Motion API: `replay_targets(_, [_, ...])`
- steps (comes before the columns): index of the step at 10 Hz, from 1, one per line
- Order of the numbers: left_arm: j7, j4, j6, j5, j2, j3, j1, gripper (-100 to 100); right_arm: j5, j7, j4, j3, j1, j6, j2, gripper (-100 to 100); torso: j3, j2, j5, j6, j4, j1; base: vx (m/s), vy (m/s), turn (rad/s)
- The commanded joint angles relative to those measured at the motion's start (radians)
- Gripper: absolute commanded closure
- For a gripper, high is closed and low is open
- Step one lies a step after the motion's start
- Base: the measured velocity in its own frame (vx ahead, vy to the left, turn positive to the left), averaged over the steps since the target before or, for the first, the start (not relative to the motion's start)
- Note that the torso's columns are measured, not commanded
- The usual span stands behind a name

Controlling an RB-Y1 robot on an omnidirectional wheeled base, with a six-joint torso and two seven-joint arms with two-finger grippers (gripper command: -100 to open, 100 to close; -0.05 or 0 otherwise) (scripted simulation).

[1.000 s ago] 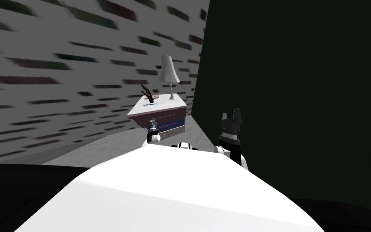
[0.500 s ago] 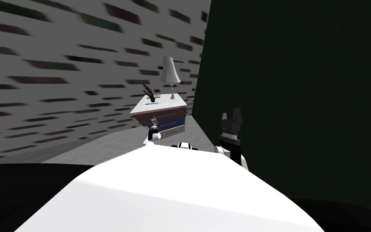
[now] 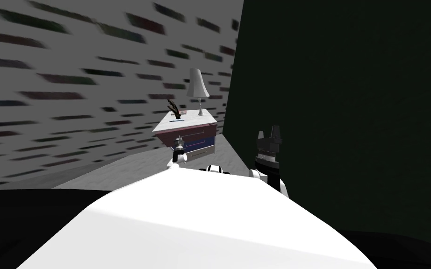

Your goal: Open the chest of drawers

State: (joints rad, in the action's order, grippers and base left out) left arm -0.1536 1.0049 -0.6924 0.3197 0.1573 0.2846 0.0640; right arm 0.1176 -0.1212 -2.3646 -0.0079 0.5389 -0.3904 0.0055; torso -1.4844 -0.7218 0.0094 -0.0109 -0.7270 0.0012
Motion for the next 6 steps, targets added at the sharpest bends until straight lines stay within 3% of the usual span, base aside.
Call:
replay_targets(1, [-0.015, -0.066, -0.001, -0.003, 0.024, -0.017, 0.073, 100, 0.000, 0.000, 0.000, 0.000, 0.000, 0.000, 0.000, 0, 0.003, -0.005, -0.002, 0.002, -0.002, -0.003, -0.078, -0.069, 0.077])
replay_targets(3, [-0.015, -0.106, -0.001, -0.003, 0.024, -0.017, 0.073, 100, 0.000, 0.000, 0.000, 0.000, 0.000, 0.000, 0.000, 0, 0.003, -0.006, -0.003, 0.000, -0.003, -0.003, -0.023, -0.017, 0.000])
replay_targets(4, [-0.030, -0.139, -0.015, -0.004, 0.059, -0.022, 0.124, 100, 0.000, 0.000, 0.000, 0.000, 0.000, 0.000, 0.000, 0, 0.001, -0.002, -0.001, 0.000, -0.001, -0.001, -0.065, -0.068, 0.109])
replay_targets(6, [-0.030, -0.184, -0.015, -0.004, 0.059, -0.022, 0.153, 100, 0.000, 0.000, 0.000, 0.000, 0.000, 0.000, 0.000, 0, 0.004, -0.009, -0.006, 0.001, -0.006, -0.005, -0.067, -0.035, 0.038])
